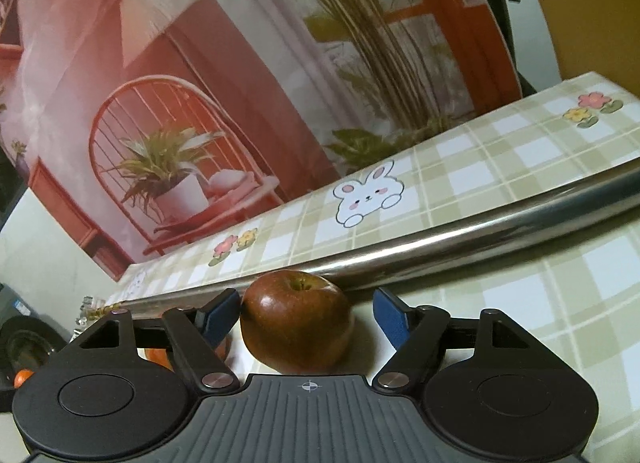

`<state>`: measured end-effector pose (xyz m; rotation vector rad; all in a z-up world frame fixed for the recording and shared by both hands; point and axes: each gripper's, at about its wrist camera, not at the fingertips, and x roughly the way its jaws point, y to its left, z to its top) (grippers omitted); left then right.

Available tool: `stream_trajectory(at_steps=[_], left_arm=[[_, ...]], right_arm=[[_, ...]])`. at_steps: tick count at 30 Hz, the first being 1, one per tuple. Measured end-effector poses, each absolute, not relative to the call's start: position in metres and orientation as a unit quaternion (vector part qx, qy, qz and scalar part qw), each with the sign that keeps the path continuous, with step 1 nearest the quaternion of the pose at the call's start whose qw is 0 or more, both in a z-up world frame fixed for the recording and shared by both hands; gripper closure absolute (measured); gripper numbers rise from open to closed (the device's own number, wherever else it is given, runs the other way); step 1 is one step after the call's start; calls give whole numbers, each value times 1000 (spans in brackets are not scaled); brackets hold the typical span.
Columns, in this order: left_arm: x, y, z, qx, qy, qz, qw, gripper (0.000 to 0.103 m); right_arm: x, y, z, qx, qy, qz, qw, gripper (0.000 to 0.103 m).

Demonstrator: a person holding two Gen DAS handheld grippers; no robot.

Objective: Organize fruits
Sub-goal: 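Grasp the red apple with right gripper while left gripper lifts the tangerine, then carry the tangerine over the plate and open left gripper while right gripper carries the red apple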

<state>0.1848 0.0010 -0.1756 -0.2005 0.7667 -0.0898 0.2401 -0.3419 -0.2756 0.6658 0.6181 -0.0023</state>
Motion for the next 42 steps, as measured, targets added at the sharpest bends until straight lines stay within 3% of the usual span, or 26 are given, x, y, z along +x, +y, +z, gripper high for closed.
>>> stream_trajectory(at_steps=[2, 6, 13, 21, 42], left_arm=[[183, 3, -176, -101, 372, -45, 921, 68], [181, 6, -178, -105, 374, -51, 920, 68], [174, 6, -184, -116, 378, -64, 916, 68], [166, 8, -190, -122, 383, -75, 912, 68], [144, 5, -192, -112, 388, -118, 907, 68]], right_arm=[[246, -339, -277, 322, 311, 5, 894, 41], [243, -328, -269, 289, 325, -2, 901, 42], [208, -289, -251, 128, 340, 9, 932, 42], [164, -263, -242, 66, 348, 24, 935, 42], [155, -261, -245, 109, 348, 10, 931, 42]])
